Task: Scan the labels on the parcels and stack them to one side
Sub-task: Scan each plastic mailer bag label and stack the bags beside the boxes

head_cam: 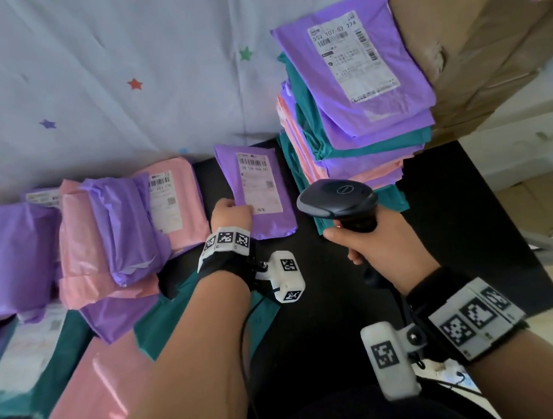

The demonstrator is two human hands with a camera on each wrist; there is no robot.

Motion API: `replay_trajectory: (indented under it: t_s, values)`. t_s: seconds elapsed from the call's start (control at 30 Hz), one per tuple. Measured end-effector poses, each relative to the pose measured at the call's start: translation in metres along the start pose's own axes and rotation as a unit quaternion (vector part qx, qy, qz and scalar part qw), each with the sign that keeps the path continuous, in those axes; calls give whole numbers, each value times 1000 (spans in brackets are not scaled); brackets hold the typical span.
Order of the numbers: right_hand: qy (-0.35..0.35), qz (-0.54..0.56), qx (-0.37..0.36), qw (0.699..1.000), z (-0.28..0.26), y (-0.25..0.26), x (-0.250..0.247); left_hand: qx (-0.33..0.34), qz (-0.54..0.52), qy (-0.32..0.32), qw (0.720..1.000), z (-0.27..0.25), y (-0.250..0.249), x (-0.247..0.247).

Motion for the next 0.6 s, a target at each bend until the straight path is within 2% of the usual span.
replay_trajectory:
  t_s: [0.1, 0.23, 0.33, 0.47, 0.53, 0.6]
  values:
    - [-11, -8, -17, 1000, -4, 3, 5, 17, -47, -17, 999, -22, 4, -16]
    - [-50, -5, -54, 997, -11, 16, 12, 17, -164, -1, 986, -54, 10, -33]
    - [-86, 16, -69, 994, -13, 29, 15, 15, -278, 36, 960, -74, 4, -47]
    - [-107, 24, -98, 989, -21, 48, 16, 33, -377, 101, 920, -95, -14, -59]
    - [-124, 29, -106, 986, -26, 55, 15, 54, -405, 137, 902, -105, -24, -62]
    - [-143, 31, -118, 982, -32, 61, 13, 80, -383, 157, 907, -112, -31, -67]
Point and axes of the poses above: each hand's wrist, its own z-axis towards the middle knuckle, its own x-axis out of the palm, y = z × x, the point moved 6 cm from there along z, towards the middle knuckle, and after that the axes turned 11 degrees about -z, right-handed, at the moved point
